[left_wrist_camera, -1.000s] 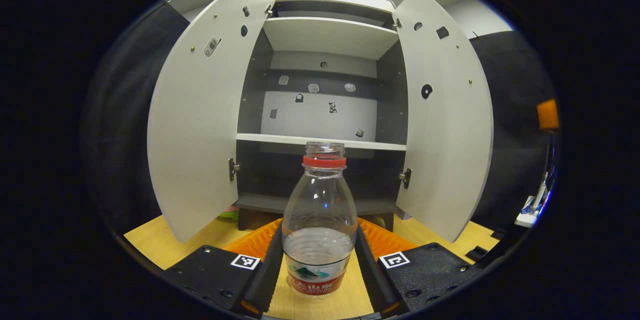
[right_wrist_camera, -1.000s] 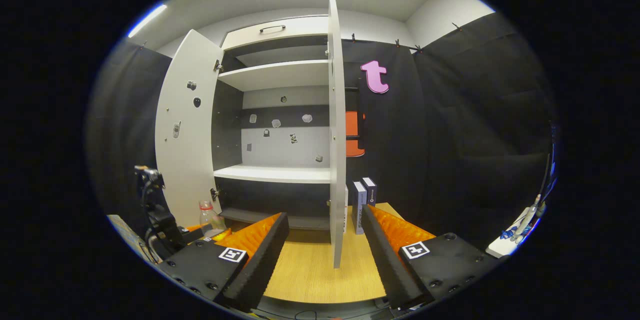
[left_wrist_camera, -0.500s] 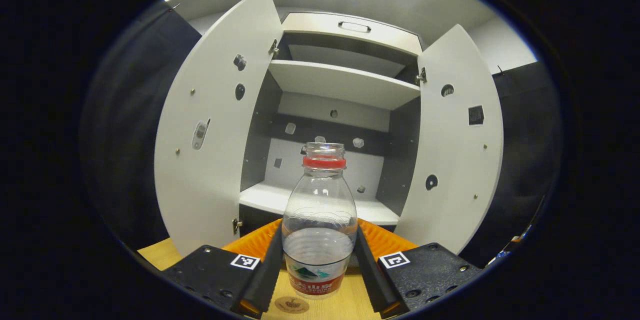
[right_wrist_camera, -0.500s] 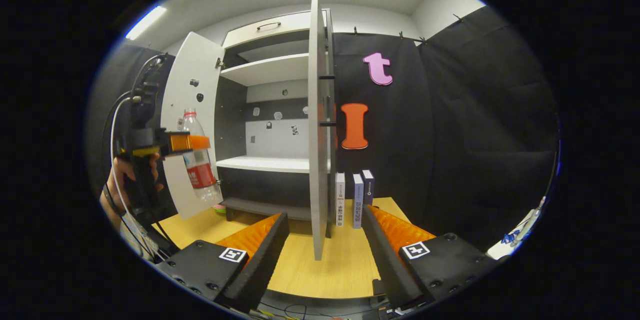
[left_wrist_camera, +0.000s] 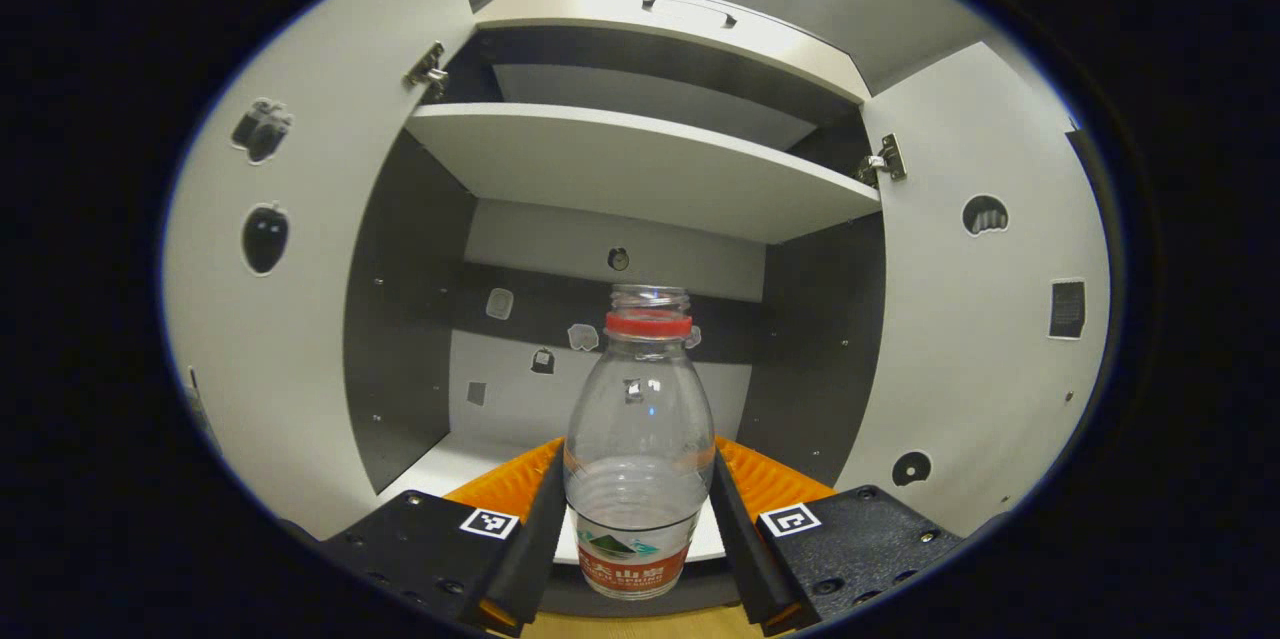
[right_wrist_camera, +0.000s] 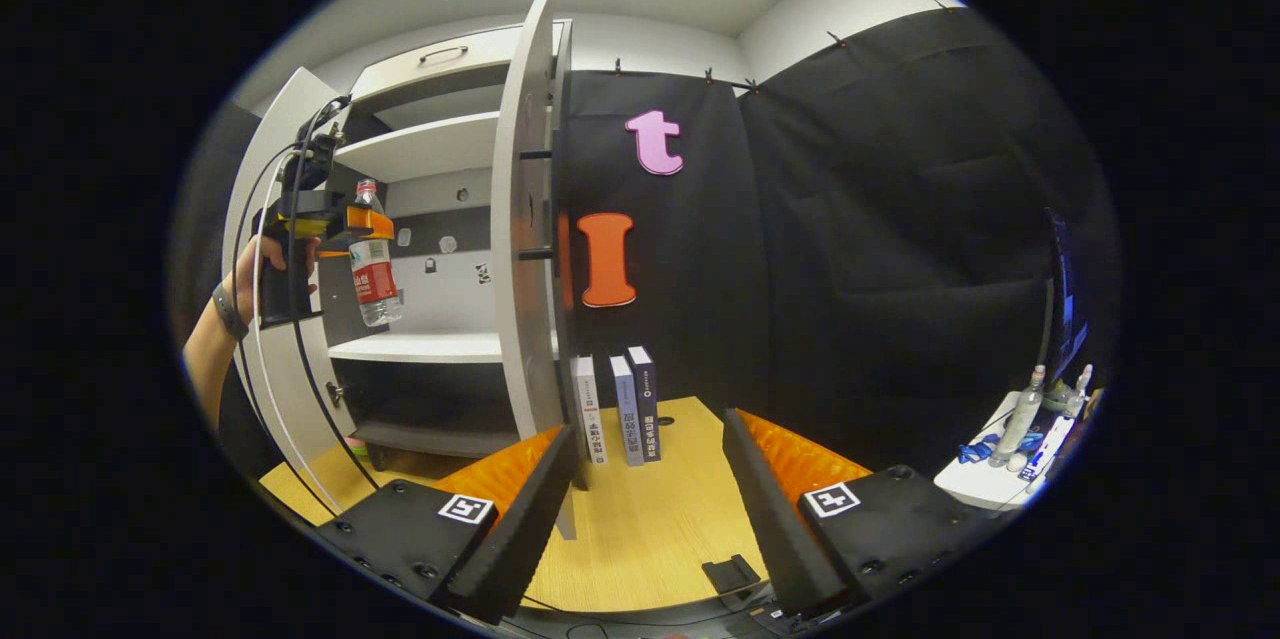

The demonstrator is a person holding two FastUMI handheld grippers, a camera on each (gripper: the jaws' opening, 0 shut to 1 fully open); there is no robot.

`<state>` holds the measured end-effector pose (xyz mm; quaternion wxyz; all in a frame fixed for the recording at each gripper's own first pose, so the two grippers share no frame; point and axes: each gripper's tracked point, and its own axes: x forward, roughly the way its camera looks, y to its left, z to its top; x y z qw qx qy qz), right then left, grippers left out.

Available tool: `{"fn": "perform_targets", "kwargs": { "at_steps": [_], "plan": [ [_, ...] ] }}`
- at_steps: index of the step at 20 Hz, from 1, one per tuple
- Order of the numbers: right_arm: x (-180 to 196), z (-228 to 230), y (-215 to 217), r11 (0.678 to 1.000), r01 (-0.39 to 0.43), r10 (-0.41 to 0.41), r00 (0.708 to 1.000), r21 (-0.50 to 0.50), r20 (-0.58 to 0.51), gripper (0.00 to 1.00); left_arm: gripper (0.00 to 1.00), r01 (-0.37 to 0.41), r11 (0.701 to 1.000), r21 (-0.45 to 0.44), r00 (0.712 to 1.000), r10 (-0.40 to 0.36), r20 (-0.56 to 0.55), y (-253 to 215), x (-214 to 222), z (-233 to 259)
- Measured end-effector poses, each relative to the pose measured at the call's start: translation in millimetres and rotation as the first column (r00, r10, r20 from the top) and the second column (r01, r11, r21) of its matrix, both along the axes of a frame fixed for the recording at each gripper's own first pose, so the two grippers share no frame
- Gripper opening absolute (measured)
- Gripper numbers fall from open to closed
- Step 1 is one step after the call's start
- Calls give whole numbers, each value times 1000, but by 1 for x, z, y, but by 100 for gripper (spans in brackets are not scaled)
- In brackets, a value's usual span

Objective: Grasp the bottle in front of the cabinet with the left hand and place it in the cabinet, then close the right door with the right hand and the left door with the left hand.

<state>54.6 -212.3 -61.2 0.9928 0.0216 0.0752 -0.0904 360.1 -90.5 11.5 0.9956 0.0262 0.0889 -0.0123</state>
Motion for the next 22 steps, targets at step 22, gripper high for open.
{"fn": "perform_targets", "kwargs": {
  "at_steps": [22],
  "plan": [
    [-17, -8, -16, 977, 212, -212, 977, 13, -25, 97, 88, 13, 997, 75, 992, -3, -130, 13, 106, -110]
  ]
}}
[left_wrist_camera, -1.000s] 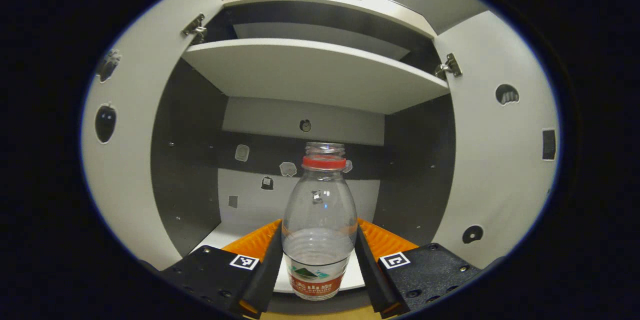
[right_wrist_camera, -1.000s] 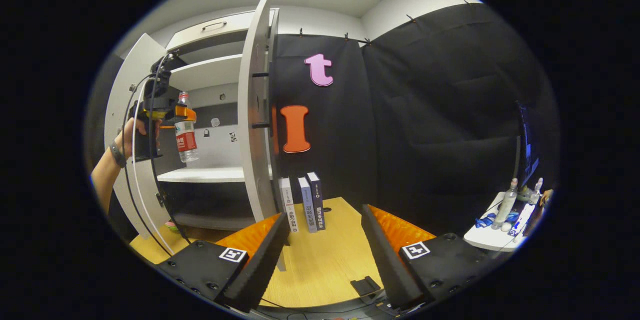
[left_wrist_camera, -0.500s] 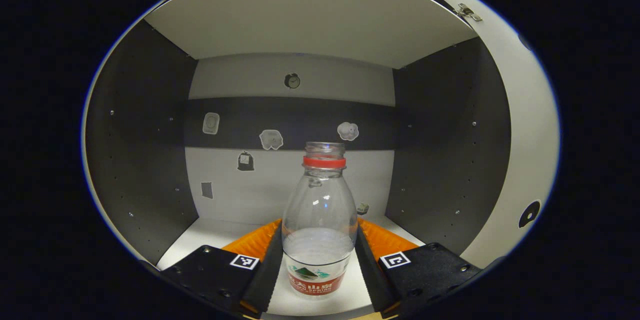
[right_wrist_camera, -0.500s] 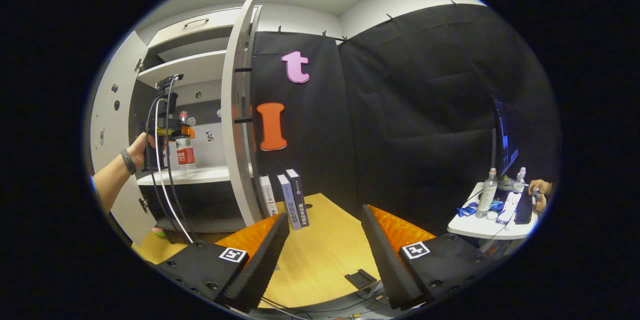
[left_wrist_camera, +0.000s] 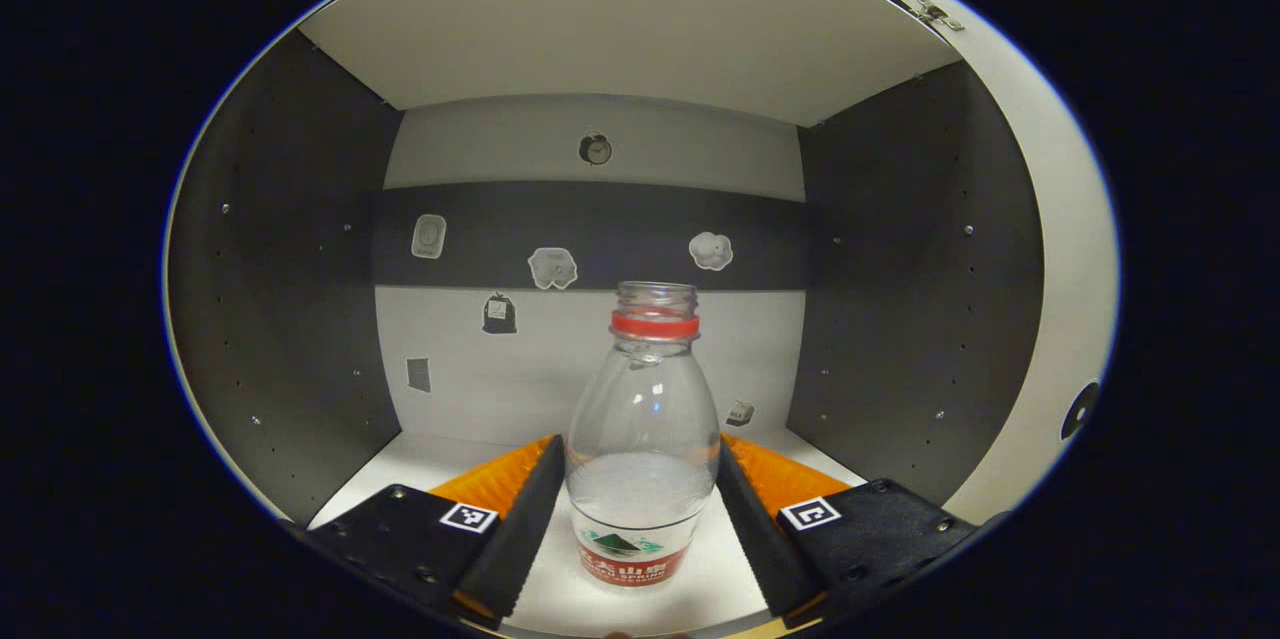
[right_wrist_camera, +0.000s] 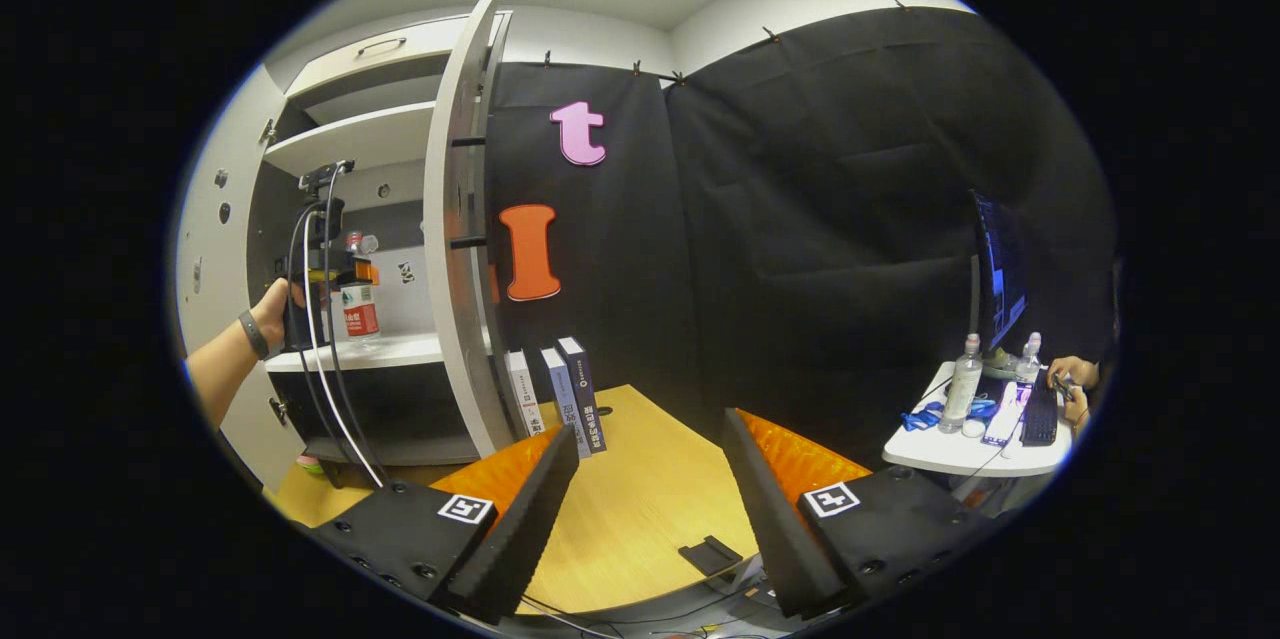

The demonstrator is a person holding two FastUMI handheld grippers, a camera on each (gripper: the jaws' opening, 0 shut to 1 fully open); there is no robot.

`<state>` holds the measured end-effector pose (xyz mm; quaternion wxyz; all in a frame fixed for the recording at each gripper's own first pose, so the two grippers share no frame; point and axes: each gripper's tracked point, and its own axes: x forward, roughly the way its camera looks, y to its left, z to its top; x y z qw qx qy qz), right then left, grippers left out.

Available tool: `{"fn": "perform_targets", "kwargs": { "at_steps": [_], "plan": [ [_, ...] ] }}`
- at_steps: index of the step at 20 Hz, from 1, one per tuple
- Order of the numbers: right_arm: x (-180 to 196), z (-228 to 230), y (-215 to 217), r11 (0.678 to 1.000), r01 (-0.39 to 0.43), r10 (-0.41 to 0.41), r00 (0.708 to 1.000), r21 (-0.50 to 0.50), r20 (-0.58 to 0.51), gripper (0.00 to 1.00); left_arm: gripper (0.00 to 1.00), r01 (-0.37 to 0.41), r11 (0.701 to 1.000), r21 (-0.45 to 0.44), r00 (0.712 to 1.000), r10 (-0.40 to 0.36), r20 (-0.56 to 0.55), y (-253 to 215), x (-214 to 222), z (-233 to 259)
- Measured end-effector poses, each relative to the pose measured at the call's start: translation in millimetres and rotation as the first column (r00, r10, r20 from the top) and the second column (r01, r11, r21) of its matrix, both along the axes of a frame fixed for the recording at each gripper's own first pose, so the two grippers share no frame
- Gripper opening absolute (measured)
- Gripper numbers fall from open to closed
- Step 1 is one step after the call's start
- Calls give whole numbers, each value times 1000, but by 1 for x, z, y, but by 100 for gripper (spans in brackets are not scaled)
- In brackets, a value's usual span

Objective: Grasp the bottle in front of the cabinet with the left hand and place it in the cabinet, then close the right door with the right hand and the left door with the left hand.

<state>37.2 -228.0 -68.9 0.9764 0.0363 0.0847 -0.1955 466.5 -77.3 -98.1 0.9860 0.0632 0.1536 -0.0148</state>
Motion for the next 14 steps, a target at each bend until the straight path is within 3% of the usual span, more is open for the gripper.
{"fn": "perform_targets", "kwargs": {
  "at_steps": [2, 6, 10, 14],
  "plan": [
    [-2, 4, -3, 1000, -1, 1, 1000, -2, 6, 97, 95, -15, 1000, -20, 999, 16, 29, 2, -1, 8],
    [-4, 6, -9, 1000, -16, 16, 1000, -4, 6, 97, 95, 11, 996, -85, 994, -2, 106, -9, -19, 36],
    [-4, 10, -10, 998, -54, 54, 999, -12, 5, 97, 94, 23, 990, -142, 981, 5, 195, -17, -59, 80],
    [2, 17, -3, 990, -144, 144, 989, -1, 13, 97, 92, 38, 985, -166, 965, 7, 263, -27, -118, 122]
  ]
}}
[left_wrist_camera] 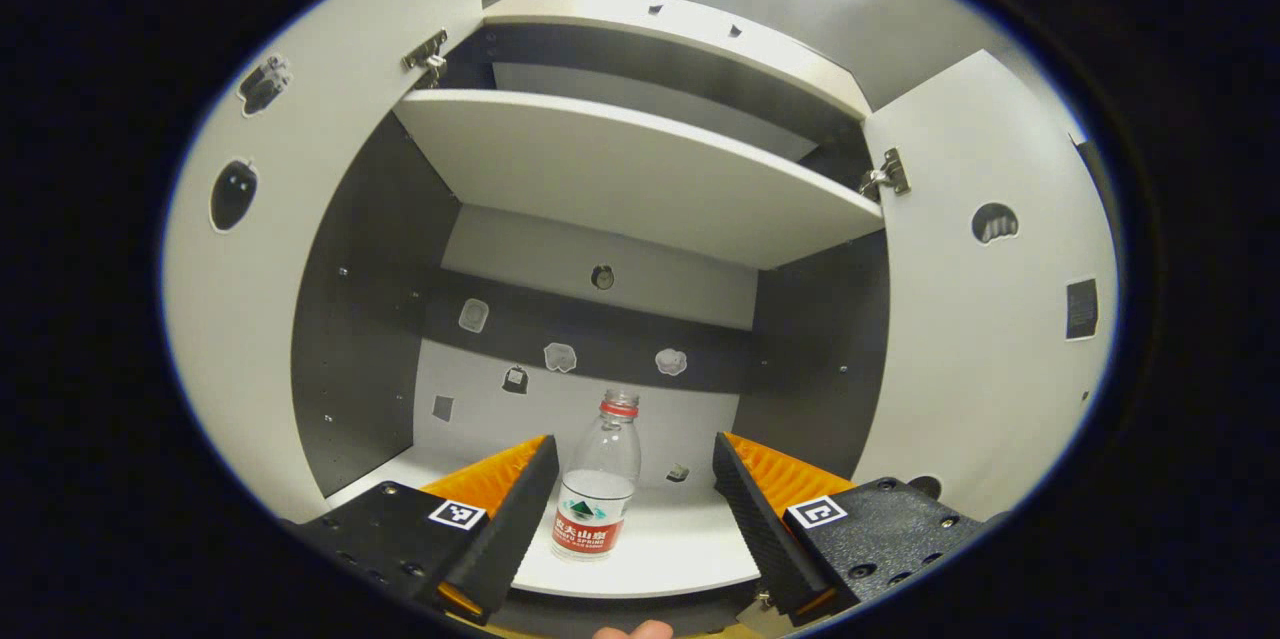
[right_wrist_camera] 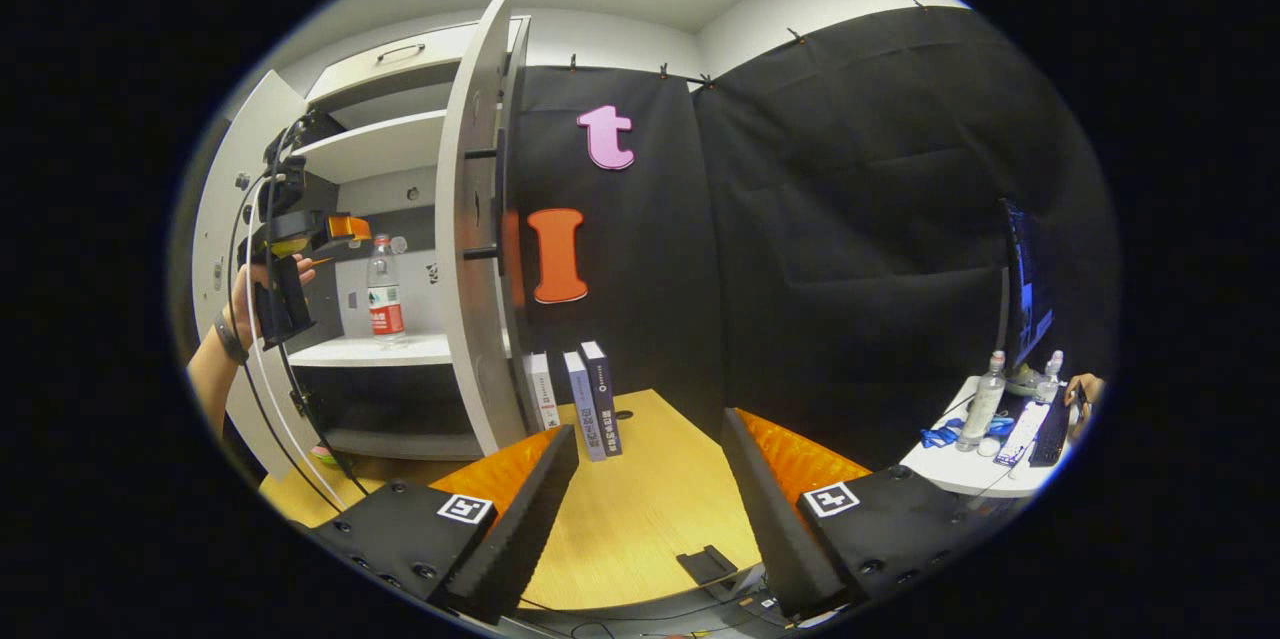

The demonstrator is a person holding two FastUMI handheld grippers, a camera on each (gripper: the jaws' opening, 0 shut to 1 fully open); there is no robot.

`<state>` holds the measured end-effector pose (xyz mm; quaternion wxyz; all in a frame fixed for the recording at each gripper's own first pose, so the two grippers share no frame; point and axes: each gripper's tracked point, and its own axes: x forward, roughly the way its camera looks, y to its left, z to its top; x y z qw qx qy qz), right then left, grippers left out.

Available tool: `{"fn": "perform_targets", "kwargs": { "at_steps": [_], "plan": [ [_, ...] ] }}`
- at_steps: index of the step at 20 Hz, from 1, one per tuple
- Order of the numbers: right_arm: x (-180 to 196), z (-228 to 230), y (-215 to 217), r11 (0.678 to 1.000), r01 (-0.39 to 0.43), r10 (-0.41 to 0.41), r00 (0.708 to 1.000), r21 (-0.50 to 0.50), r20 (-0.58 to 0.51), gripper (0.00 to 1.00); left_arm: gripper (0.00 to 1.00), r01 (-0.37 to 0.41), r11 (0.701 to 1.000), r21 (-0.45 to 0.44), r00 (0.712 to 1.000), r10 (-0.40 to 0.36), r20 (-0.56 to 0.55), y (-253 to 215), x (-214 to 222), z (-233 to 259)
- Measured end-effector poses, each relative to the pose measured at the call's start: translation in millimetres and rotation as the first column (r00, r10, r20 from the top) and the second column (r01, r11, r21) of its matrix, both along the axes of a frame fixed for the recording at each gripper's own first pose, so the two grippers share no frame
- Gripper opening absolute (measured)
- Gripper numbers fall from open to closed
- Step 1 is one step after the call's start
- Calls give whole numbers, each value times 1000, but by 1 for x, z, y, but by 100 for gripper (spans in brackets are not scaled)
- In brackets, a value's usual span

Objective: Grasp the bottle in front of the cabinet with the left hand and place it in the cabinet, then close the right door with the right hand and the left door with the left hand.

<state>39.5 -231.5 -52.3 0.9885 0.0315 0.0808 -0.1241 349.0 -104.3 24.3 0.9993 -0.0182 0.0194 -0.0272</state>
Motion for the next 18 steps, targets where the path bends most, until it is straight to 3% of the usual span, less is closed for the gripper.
{"fn": "perform_targets", "kwargs": {
  "at_steps": [8, 15, 18],
  "plan": [
    [-3, 11, 19, 980, -199, 198, 980, 20, 24, 97, 94, -74, 996, 40, 997, 73, 40, -5, -136, 8],
    [-13, 10, 34, 964, -255, 252, 967, 76, 42, 97, 94, -146, 988, 41, 988, 144, 51, -8, -235, -35],
    [-8, 23, 29, 964, -262, 259, 964, 55, 55, 97, 94, -169, 984, 59, 986, 169, 16, -10, -266, -59]
  ]
}}
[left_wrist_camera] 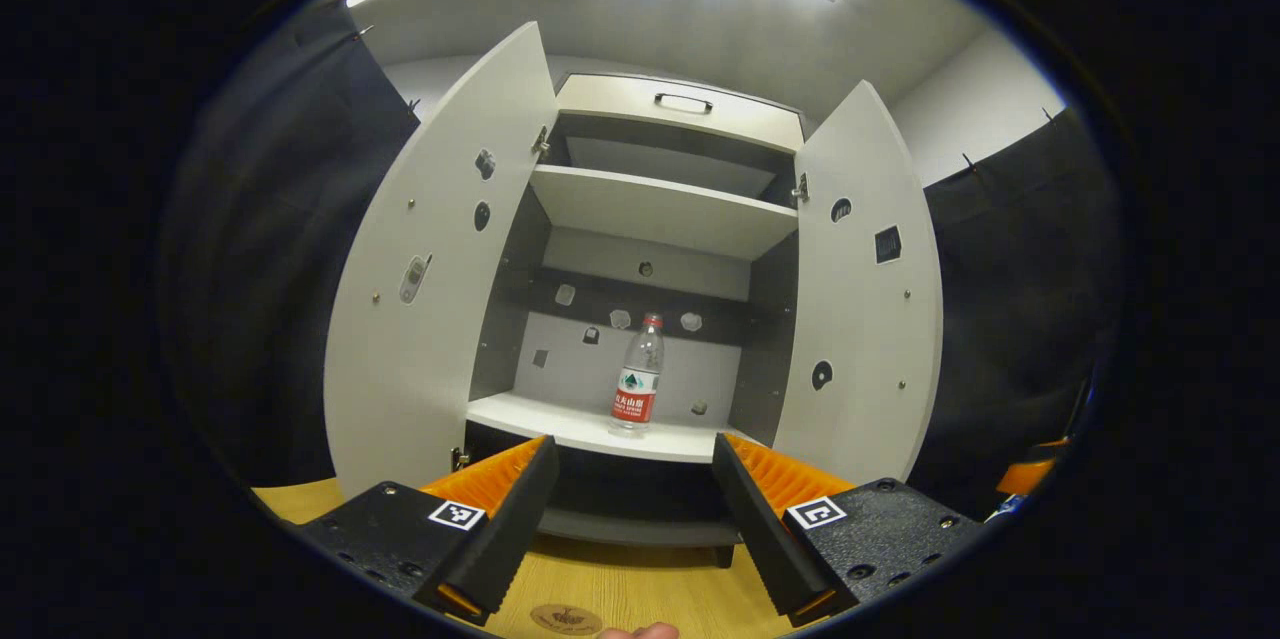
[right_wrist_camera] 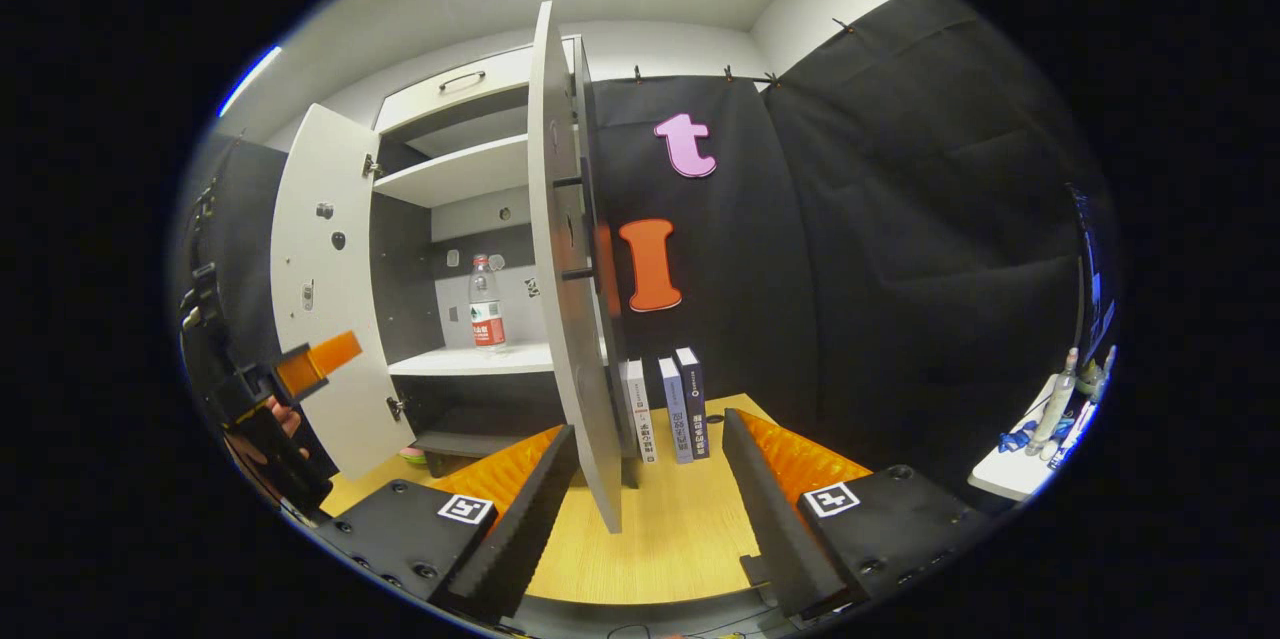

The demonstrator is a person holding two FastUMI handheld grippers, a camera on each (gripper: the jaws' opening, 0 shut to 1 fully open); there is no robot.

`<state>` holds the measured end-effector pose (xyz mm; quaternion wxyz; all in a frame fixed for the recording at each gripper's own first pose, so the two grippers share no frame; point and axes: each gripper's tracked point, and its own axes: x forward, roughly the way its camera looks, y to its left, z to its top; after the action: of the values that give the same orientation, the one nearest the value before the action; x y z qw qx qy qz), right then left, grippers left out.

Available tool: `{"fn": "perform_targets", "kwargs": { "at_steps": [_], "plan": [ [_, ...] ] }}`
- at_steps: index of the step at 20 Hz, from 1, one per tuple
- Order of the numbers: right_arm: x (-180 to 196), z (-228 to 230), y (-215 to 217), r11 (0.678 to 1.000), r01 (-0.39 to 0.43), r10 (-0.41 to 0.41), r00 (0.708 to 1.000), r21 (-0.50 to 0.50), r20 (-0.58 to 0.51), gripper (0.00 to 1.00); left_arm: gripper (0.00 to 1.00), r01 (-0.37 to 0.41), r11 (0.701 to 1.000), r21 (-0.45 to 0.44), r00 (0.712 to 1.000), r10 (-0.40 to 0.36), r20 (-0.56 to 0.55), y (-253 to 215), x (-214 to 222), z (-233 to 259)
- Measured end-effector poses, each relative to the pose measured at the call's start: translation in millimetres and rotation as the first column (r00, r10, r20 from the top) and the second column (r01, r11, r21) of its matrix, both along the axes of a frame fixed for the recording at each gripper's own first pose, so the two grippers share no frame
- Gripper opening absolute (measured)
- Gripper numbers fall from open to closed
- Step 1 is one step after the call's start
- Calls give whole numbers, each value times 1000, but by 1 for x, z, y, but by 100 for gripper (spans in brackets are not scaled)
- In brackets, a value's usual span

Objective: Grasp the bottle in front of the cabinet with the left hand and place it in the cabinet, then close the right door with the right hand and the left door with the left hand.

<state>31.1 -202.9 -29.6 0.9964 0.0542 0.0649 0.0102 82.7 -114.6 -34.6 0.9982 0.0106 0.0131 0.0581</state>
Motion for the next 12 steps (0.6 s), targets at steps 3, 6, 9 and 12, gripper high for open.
{"fn": "perform_targets", "kwargs": {
  "at_steps": [3, 6, 9, 12],
  "plan": [
    [22, 30, -15, 1000, 22, -22, 999, -4, 34, 97, 95, 17, 1000, -2, 999, -17, -32, -4, -18, -13],
    [51, 82, -39, 999, 54, -53, 989, -5, 139, 97, 95, 24, 999, 32, 999, -23, -37, 3, -25, -13],
    [75, 117, -59, 996, 93, -88, 978, -17, 188, 97, 95, 25, 999, 22, 999, -24, -24, 15, -28, -6],
    [97, 143, -63, 993, 110, -97, 972, -49, 215, 97, 94, -7, 1000, 28, 1000, 8, -23, 37, -29, 0]
  ]
}}
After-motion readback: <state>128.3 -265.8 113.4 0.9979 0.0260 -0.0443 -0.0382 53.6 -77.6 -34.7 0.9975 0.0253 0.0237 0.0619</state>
